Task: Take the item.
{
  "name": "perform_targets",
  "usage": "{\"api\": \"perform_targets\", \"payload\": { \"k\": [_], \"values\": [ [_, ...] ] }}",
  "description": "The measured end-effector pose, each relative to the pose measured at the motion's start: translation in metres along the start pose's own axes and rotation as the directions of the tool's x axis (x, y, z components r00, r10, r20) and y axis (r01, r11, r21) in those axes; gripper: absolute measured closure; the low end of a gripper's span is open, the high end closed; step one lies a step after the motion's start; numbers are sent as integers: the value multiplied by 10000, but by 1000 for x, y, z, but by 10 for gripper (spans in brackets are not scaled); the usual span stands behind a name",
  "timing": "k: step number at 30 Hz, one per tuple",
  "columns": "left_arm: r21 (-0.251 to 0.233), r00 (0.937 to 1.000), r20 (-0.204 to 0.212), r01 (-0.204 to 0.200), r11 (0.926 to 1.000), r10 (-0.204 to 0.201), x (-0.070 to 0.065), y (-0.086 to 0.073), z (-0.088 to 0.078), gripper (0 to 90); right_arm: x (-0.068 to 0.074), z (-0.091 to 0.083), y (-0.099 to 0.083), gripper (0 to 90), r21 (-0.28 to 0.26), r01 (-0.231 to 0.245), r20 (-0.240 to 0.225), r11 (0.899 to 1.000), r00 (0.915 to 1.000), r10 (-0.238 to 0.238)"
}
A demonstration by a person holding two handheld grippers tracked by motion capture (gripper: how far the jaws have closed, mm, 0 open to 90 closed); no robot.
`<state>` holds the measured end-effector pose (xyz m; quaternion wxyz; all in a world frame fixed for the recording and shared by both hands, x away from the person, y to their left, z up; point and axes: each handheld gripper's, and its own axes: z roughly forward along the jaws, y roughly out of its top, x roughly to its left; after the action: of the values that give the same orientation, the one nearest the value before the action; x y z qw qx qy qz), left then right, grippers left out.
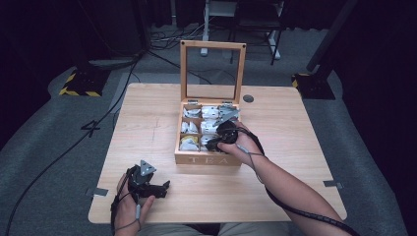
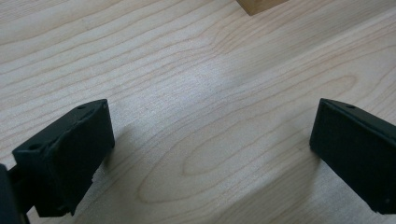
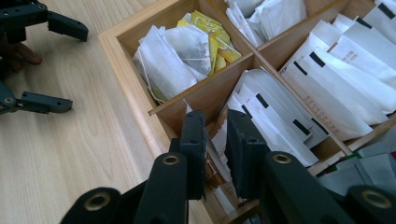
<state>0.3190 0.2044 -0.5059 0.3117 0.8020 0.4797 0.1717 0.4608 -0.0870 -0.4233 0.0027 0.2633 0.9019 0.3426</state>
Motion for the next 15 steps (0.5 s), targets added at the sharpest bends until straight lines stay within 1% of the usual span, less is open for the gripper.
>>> {"api": "perform_targets", "payload": {
  "k": [8,10,11,12,13,14,15],
  "values": [
    [-1,10000,-3,-3,10000,3,0,0,0,3,0,10,2,773,370,-163,-57,9992,9998,165],
    [-10,10000,-9,-14,10000,14,0,0,0,3,0,13,2,821,635,-174,-60,9978,9998,178],
    [-10,10000,-9,-14,10000,14,0,0,0,3,0,13,2,821,635,-174,-60,9978,9998,178],
    [-3,10000,-2,-2,10000,2,0,0,0,3,1,14,2,882,696,-86,-71,9975,9999,91],
    [-3,10000,-2,-2,10000,2,0,0,0,3,1,14,2,882,696,-86,-71,9975,9999,91],
    [0,10000,-3,-2,10000,2,0,0,0,3,1,14,2,896,716,-6,-62,9974,10000,11],
    [0,10000,-2,0,10000,0,0,0,0,3,2,14,2,900,702,208,9,9973,9998,-209]
  ]
}}
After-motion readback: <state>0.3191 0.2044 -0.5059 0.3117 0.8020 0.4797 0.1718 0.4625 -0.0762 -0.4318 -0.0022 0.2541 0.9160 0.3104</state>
